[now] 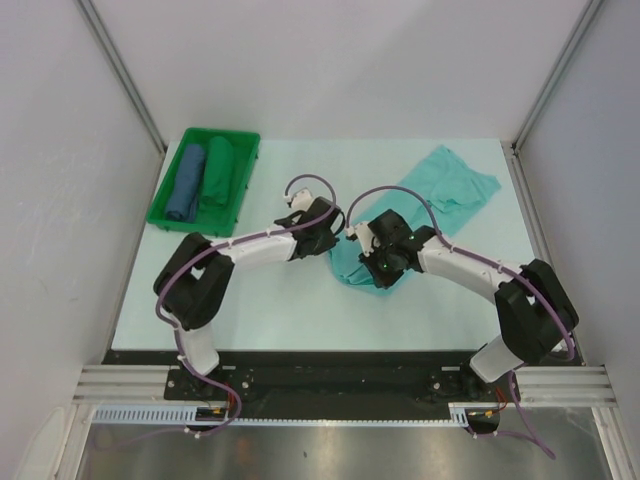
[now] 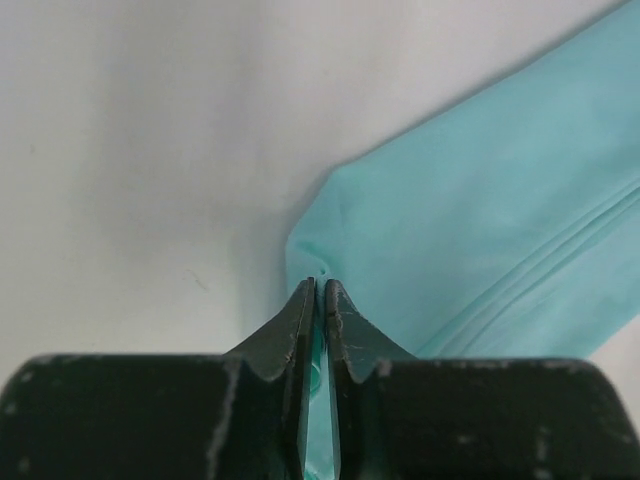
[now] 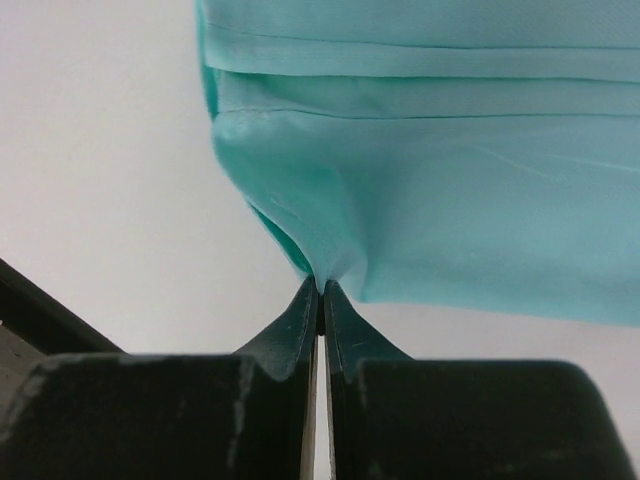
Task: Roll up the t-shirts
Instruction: Roll the T-shirt to the center of the board.
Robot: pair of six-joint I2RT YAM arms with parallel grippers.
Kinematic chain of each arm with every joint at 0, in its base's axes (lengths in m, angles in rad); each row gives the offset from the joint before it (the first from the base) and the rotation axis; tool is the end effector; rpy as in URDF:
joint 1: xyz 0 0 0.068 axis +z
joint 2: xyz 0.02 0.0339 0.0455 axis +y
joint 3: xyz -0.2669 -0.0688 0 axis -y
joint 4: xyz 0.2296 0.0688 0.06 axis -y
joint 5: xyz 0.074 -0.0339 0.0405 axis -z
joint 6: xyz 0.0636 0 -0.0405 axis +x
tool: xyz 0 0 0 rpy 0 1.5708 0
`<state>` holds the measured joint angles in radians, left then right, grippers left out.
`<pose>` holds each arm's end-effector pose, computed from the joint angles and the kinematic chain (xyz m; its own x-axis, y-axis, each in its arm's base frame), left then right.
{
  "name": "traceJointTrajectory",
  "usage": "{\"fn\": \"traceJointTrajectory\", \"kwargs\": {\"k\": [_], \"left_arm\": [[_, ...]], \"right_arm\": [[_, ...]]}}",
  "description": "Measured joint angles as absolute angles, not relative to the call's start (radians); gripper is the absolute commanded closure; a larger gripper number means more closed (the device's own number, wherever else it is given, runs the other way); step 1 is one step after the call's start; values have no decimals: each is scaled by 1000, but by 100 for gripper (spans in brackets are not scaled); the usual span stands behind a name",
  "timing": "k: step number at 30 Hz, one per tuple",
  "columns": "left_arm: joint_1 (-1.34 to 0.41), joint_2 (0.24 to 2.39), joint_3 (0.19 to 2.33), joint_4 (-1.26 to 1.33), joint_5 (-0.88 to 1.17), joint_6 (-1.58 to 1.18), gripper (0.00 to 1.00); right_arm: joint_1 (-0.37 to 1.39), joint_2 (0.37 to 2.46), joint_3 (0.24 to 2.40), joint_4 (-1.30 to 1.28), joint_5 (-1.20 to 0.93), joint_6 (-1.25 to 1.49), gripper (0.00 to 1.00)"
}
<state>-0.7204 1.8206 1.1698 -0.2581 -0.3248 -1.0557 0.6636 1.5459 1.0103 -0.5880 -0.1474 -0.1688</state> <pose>0.3046 -0.2404 0.1748 -0.7078 -0.4761 -0.5218 -0.2805 0.8675 -0.4109 0.2311 0.1925 0.1913 -0.5895 -0.6718 -0.4485 -0.7693 0.6363 0.0579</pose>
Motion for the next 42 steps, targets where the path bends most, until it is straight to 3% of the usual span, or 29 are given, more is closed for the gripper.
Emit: {"fn": "traceJointTrajectory", "kwargs": {"k": [23,31,32,33,35,36,38,42], "left_arm": [[-733,2133,1613,-385,-333,-1048,91],[-733,2183,1679,-388,-332,-1027,90],[-733,2184,1679,-387,-331,-1020,88],[-732,2186,1679,-384,-329,-1016,79],[-732,2189,1679,-382,-327,-1004,61],[-730,2191,1679,-378,-324,-995,58],[-730,2193,1679,-366,-315,-978,44],[-722,2188,1660,-290,-299,-939,31]], "right_arm": [[358,1580,1014,-609,-268,-186,99],[308,1634,1033,-609,-282,-185,93],[303,1640,1041,-610,-283,-185,89],[298,1646,1050,-609,-287,-185,79],[286,1658,1066,-609,-292,-183,69],[276,1662,1074,-608,-295,-184,66],[254,1668,1085,-608,-298,-188,63],[229,1668,1095,-604,-287,-203,60]]}}
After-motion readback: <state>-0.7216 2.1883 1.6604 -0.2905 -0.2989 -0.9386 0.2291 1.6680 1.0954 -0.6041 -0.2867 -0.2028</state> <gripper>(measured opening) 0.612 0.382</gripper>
